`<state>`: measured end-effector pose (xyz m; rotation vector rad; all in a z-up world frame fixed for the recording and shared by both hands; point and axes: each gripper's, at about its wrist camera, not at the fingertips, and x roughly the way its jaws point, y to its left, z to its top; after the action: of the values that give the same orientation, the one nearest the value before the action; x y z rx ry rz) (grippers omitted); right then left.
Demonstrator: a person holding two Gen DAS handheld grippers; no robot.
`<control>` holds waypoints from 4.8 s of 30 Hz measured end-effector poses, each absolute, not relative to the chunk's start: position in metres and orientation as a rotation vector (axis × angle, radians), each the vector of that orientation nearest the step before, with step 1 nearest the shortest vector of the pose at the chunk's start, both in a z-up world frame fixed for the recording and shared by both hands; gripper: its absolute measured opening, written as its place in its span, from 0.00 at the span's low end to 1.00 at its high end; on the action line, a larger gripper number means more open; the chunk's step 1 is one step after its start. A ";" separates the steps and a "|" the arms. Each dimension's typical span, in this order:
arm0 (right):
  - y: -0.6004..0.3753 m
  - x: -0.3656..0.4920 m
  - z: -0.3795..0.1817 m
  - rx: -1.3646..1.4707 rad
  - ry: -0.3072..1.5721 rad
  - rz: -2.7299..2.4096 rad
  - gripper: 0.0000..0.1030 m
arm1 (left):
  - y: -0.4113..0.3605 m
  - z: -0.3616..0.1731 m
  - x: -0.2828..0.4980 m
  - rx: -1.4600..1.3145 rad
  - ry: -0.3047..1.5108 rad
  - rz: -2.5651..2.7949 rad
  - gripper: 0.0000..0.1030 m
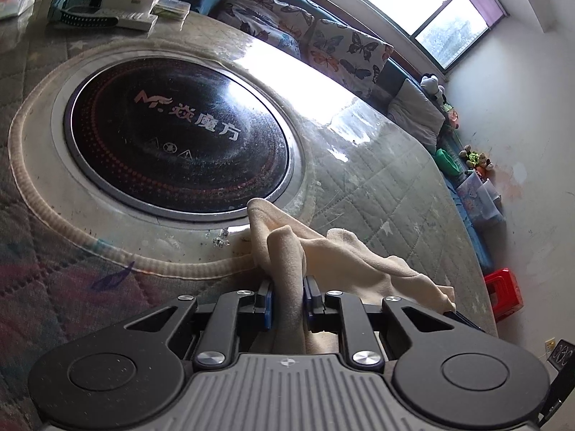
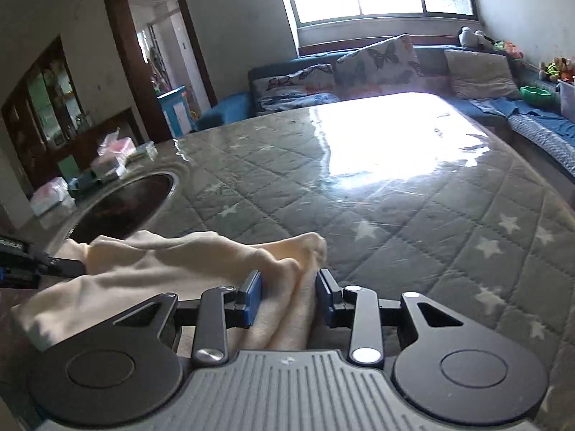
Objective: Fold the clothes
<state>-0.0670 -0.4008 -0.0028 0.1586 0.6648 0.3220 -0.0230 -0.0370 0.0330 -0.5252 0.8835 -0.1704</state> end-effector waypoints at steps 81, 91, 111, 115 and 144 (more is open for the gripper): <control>-0.464 -0.115 0.005 -0.023 0.544 -0.058 0.80 | -0.262 0.028 0.003 0.107 0.692 -0.339 0.82; -0.439 -0.110 0.004 -0.059 0.533 0.019 0.82 | -0.255 0.018 0.007 0.100 0.720 -0.307 0.86; -0.433 -0.140 0.005 -0.068 0.562 -0.096 1.00 | -0.251 0.030 -0.031 0.118 0.709 -0.349 1.00; -0.429 -0.146 0.005 -0.073 0.573 -0.117 1.00 | -0.247 0.030 -0.035 0.113 0.716 -0.358 1.00; -0.419 -0.182 0.002 0.008 0.590 -0.182 1.00 | -0.250 0.029 -0.081 0.155 0.674 -0.409 1.00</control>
<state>-0.1823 -0.4195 0.0021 0.0083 0.5903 -0.1821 -0.0808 -0.2498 0.0291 0.1545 0.6741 -0.4092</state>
